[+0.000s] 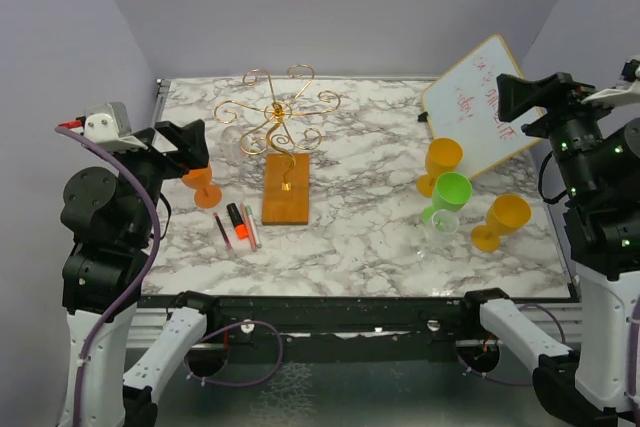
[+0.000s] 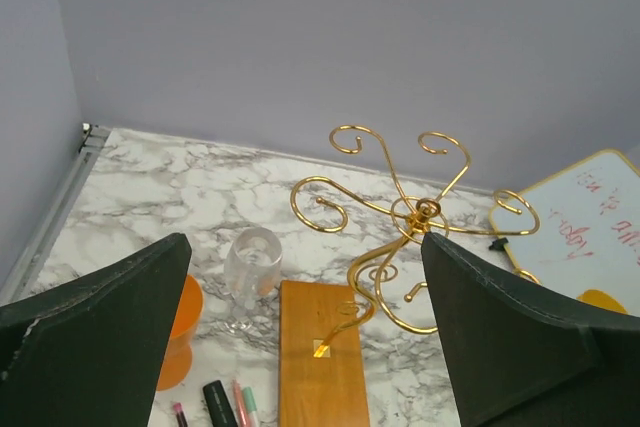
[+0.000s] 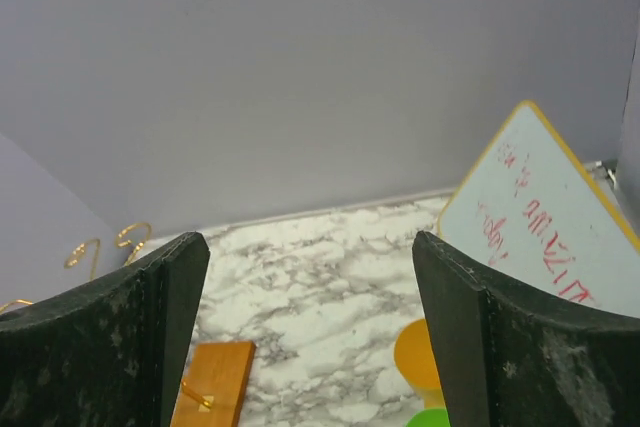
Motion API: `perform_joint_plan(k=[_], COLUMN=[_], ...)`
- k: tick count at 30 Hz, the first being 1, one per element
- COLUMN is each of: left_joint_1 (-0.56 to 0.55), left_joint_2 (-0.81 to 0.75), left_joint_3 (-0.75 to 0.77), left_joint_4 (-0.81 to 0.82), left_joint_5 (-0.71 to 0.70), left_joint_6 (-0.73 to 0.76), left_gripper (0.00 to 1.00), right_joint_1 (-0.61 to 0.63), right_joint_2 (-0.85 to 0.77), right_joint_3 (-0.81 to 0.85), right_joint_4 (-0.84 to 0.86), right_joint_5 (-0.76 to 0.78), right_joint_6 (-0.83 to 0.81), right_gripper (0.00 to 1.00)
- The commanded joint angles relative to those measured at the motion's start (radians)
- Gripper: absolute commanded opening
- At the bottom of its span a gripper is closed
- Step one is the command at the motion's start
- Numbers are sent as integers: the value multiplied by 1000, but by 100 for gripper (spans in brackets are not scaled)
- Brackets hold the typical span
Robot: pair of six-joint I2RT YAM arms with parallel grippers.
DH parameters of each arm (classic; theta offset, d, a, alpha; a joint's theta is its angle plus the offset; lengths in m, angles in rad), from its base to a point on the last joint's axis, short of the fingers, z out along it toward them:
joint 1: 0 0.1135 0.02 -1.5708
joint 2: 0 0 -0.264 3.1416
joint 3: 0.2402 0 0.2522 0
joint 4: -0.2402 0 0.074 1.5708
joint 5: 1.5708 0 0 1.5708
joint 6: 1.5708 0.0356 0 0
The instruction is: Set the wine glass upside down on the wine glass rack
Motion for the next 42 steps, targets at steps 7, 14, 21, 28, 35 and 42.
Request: perform_joint_plan(k=[7, 14, 21, 28, 35, 42], left_joint_1=[7, 7, 7, 7, 6, 7], left_joint_2=[-29, -27, 7, 43, 85, 81], left_joint_3=[-97, -153, -172, -177, -177, -179], left_joint_4=[-2, 0, 17, 42, 39, 64], left_joint_5=[190, 250, 245, 246, 227, 182], left_joint_6=[-25, -18, -48, -71, -115, -97], left_gripper=[99, 99, 99, 99, 99, 99], right_joint_1=[-5, -4, 0, 60, 134, 184], right_joint_2=[68, 206, 309, 465, 615, 690], right_joint_3=[-174, -269, -345, -347, -294, -243], right_joint_4=[-160, -230, -172, -92, -75, -99], right_joint_5=[-114, -160, -144, -21, 143, 225], right_joint_6=[35, -21, 4, 36, 34, -12], right_gripper=[91, 75, 67, 54, 45, 19])
